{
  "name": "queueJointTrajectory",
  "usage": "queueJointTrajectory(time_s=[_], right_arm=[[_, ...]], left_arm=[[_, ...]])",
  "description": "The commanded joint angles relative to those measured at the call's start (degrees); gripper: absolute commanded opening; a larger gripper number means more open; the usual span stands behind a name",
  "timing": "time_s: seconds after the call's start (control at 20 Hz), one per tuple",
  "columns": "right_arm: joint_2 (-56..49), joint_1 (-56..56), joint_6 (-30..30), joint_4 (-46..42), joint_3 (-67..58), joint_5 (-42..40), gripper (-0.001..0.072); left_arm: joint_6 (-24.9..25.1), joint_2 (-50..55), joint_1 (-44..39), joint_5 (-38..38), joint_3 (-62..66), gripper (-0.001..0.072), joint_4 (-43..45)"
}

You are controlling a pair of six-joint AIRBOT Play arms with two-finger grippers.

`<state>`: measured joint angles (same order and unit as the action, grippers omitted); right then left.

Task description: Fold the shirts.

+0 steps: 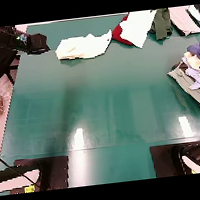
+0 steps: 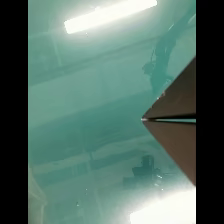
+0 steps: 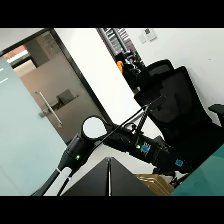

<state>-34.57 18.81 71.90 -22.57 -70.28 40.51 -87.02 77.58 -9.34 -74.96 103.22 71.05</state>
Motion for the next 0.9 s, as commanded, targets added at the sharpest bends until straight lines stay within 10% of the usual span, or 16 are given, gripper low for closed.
queueJointTrajectory(time_s=[0.0, 0.85], right_arm=[[0.0, 0.0, 0.0, 0.0, 0.0, -0.1, 0.0022], [0.0, 0.0, 0.0, 0.1, 0.0, -0.1, 0.0021]], left_arm=[[0.0, 0.0, 0.0, 0.0, 0.0, 0.0023, 0.0], [0.0, 0.0, 0.0, 2.8, 0.0, 0.0023, 0.0]])
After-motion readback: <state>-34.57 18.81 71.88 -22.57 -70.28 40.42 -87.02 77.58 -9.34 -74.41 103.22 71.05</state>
